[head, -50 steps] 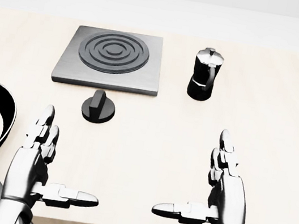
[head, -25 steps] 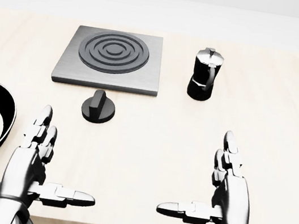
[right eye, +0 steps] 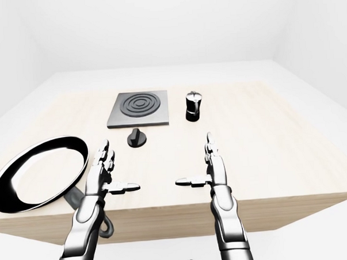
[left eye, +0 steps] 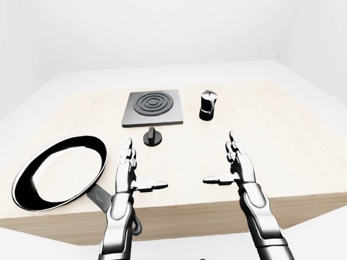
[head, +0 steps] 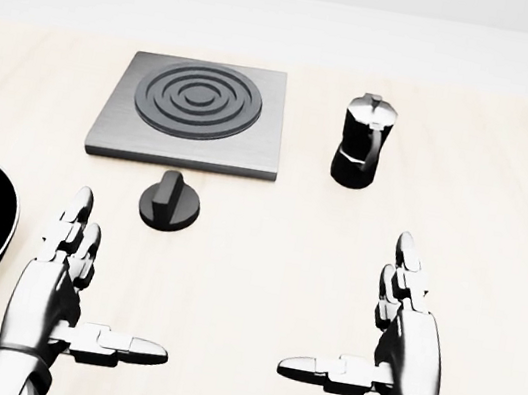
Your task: Turn on the stove.
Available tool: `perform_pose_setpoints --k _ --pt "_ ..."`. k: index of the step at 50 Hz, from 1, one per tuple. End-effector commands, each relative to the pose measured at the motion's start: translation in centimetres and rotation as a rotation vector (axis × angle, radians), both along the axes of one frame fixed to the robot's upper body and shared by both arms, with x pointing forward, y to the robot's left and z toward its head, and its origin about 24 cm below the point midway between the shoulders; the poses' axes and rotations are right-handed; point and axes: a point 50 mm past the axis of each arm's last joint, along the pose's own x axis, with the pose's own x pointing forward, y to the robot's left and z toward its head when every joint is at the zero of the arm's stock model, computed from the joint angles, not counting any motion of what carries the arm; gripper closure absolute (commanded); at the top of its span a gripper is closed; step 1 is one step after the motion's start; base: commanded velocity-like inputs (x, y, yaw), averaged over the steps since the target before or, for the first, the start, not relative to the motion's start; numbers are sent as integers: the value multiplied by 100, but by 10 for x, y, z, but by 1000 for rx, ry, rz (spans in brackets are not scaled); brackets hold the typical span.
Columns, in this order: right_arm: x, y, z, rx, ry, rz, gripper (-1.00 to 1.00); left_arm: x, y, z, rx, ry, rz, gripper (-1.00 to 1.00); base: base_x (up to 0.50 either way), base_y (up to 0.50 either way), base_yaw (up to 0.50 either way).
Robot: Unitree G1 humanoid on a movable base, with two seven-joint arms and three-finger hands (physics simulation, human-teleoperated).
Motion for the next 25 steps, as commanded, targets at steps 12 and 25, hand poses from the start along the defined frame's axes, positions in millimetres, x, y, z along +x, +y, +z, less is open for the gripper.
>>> perform_pose_setpoints --k 12,25 --pt "0 0 1 0 -1 0 -100 0 0 0 1 4 0 -100 31 0 0" --pt "0 0 0 0 2 -1 -100 0 0 -2 0 7 0 -100 32 0 0"
